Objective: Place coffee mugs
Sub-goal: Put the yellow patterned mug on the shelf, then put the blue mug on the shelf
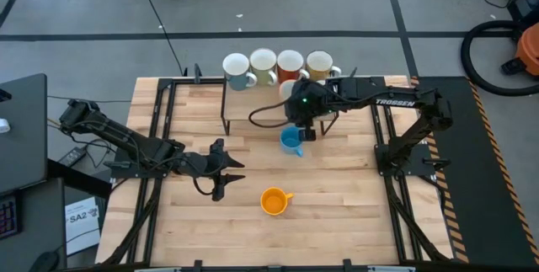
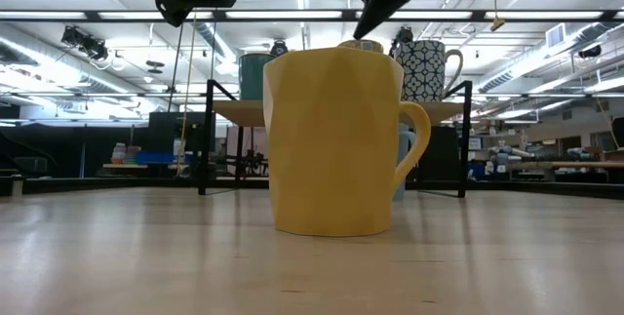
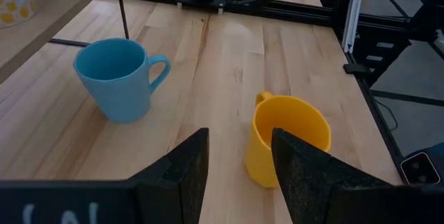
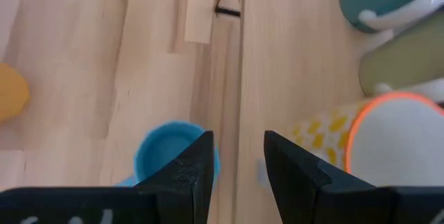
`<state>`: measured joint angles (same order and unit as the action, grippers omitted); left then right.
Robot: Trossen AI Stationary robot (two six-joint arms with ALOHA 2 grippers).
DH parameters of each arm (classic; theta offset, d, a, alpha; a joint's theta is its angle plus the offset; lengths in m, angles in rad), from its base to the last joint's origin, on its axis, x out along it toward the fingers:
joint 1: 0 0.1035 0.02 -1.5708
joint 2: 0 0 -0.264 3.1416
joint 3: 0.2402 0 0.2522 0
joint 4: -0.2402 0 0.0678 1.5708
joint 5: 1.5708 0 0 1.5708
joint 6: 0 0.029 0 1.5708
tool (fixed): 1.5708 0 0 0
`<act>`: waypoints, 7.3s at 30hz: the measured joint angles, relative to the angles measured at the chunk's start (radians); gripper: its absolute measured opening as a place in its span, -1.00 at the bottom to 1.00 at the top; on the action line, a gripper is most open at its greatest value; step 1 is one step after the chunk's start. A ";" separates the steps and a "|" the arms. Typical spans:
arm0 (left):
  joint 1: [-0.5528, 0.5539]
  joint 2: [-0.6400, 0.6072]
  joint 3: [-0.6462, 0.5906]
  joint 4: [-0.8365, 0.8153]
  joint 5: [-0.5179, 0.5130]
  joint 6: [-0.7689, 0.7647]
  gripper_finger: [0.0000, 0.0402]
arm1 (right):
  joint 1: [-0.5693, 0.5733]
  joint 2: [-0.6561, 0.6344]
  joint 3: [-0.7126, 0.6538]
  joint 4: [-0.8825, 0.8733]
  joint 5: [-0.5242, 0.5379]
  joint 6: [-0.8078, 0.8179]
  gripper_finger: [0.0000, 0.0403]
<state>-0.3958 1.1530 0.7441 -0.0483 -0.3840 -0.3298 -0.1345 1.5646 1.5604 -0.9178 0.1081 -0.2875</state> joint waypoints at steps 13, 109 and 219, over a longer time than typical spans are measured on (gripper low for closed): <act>0.000 0.000 0.000 0.000 0.000 0.000 -0.18 | 0.000 0.000 0.000 -0.096 0.107 0.000 -0.34; 0.367 0.737 0.542 -0.044 0.153 0.344 -0.18 | 0.677 -0.596 -0.435 -0.008 0.217 0.577 -0.34; 0.332 0.743 1.222 -0.909 0.066 0.289 -0.86 | 0.677 -0.772 -0.897 0.550 0.106 0.599 -0.34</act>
<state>-0.0642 1.8961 1.9663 -0.9573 -0.3181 -0.0407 0.5423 0.7925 0.6632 -0.3676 0.2146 0.3115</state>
